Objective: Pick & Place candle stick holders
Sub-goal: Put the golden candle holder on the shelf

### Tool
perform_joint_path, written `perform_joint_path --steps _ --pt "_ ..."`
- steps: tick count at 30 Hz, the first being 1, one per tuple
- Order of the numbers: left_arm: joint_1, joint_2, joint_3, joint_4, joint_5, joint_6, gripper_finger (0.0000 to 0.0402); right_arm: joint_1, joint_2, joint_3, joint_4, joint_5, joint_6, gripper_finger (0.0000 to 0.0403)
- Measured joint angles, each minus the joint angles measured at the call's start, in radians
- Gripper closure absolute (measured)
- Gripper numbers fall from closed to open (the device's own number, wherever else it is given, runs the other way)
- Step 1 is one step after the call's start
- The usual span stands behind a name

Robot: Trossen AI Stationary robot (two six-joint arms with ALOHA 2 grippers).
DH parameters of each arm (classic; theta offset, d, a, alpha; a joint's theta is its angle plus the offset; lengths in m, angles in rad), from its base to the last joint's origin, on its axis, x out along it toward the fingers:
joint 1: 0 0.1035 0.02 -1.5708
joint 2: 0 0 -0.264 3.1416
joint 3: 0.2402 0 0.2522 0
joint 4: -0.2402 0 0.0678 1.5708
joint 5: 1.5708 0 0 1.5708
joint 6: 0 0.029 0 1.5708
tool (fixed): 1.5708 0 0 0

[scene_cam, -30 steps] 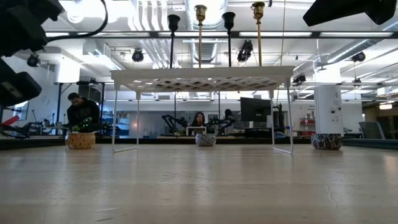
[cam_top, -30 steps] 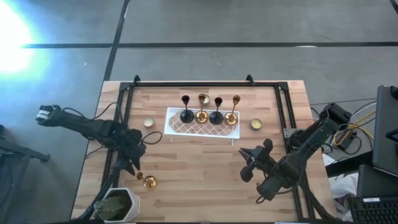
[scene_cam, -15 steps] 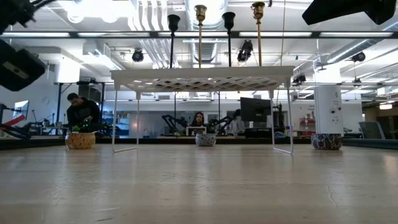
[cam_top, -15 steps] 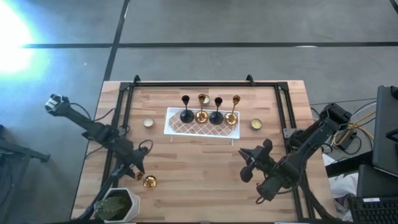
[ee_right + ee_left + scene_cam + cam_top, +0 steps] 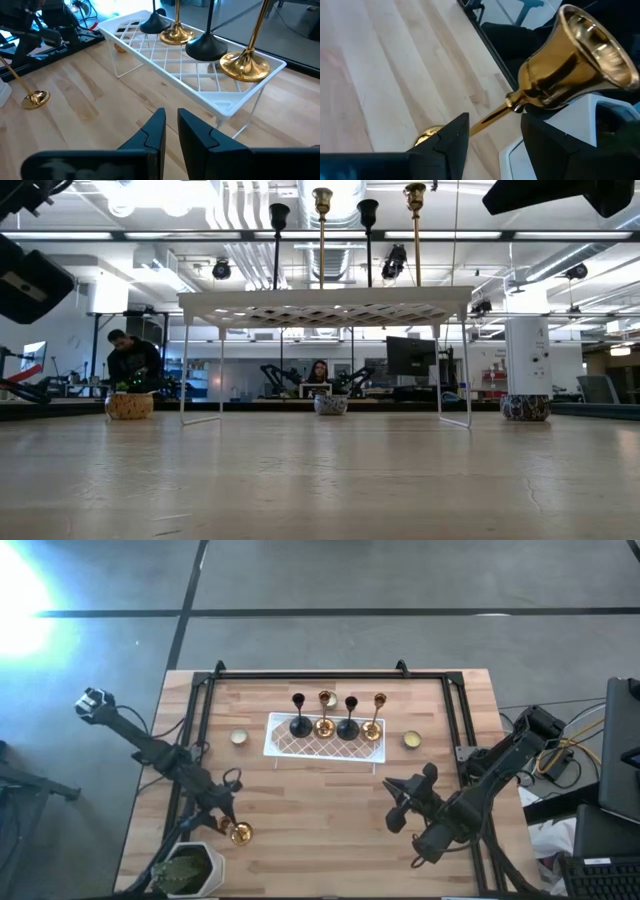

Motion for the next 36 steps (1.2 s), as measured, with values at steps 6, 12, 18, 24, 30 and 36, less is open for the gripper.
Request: perform_joint_path --steps 6,12,18,24,30,36 --pt "0.0 0.027 -0.019 0.065 0.022 0.02 0.0219 0.0 0.0 0.0 0.003 0.0 -0.008 0.036" --pt "0.0 0.044 -0.032 0.111 0.024 0.069 0.0221 0.0 0.0 0.0 0.007 0.001 -0.008 0.036" --pt "0.0 0.05 -0.032 0.131 0.022 0.122 0.0262 0.0 0.0 0.0 0.007 0.001 -0.008 0.036" --pt "0.0 0.049 -0.031 0.148 -0.036 0.163 0.0363 0.0 0.0 0.0 0.008 0.001 -0.012 0.036" --pt "0.001 0.048 -0.029 0.16 -0.127 0.095 0.0382 0.0 0.0 0.0 0.009 0.001 -0.027 0.036" --pt "0.001 0.049 0.059 0.145 -0.153 0.066 0.0382 0.0 0.0 0.0 0.01 0.001 -0.027 0.036"
